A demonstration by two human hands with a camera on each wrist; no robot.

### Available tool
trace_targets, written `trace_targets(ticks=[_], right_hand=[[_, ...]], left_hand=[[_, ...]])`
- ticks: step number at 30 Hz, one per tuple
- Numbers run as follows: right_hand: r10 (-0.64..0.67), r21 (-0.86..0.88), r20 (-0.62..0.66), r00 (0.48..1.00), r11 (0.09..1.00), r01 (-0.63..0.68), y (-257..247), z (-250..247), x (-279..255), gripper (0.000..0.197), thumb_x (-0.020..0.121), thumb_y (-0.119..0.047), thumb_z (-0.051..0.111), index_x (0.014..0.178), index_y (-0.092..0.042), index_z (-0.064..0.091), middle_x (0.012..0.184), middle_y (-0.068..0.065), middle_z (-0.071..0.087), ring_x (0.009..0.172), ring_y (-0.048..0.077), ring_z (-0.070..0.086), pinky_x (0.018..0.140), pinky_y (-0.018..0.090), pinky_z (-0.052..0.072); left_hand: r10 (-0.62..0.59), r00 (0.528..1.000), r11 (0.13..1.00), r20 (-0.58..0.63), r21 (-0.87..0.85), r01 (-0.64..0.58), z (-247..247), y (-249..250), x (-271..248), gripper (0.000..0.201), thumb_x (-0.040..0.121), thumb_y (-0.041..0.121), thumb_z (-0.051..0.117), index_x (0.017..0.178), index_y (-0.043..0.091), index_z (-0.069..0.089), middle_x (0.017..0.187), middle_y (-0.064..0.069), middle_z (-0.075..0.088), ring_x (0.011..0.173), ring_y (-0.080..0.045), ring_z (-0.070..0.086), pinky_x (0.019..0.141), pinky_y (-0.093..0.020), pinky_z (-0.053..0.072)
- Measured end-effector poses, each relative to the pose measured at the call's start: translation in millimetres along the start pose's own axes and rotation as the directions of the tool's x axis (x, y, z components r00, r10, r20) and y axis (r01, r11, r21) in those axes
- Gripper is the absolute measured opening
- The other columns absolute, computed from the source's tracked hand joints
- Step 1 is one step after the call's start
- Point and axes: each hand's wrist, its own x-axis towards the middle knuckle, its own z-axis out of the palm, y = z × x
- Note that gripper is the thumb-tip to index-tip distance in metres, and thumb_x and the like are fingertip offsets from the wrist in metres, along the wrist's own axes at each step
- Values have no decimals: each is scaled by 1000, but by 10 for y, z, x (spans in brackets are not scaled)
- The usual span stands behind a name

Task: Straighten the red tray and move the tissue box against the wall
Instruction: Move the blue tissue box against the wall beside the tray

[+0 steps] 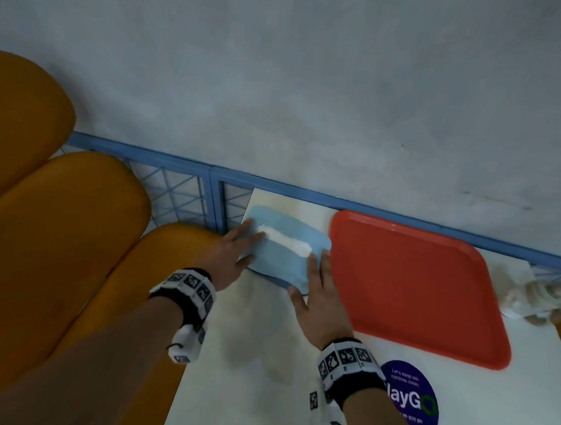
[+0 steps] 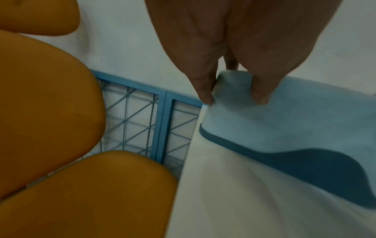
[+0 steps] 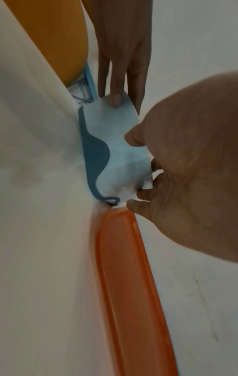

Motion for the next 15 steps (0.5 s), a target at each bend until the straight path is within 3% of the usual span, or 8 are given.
trace_targets(ticks=[5, 9, 15], right_hand=[[98, 88, -114, 989, 992, -88, -88, 67, -56, 74, 97, -46, 40, 152, -19, -2, 161, 3, -14, 147, 25, 6, 117, 40, 21], [154, 72, 14, 988, 985, -155, -58, -15, 107, 72, 98, -51, 30, 151, -23, -11, 161, 3, -12, 146, 26, 12, 112, 42, 27], [181, -42, 153, 971, 983, -177, 86, -249, 675, 69, 101, -44, 31, 150, -27, -14, 162, 5, -3, 146, 27, 9, 117, 49, 18]], left_hand=[[-60, 996, 998, 64, 18, 59, -269, -18, 150, 80, 83, 41, 71, 148, 32, 26, 159, 5, 20, 141, -25, 31, 115, -47, 35], [-113, 991, 992, 77, 58, 109, -253, 5, 156, 80, 87, 48, 64, 151, 19, 25, 161, 3, 18, 144, -22, 26, 118, -37, 26], [-155, 986, 986, 58, 70, 151, -264, 87, 424, 77, 92, 44, 57, 151, 11, 21, 162, -3, 15, 145, -25, 24, 118, -35, 21]])
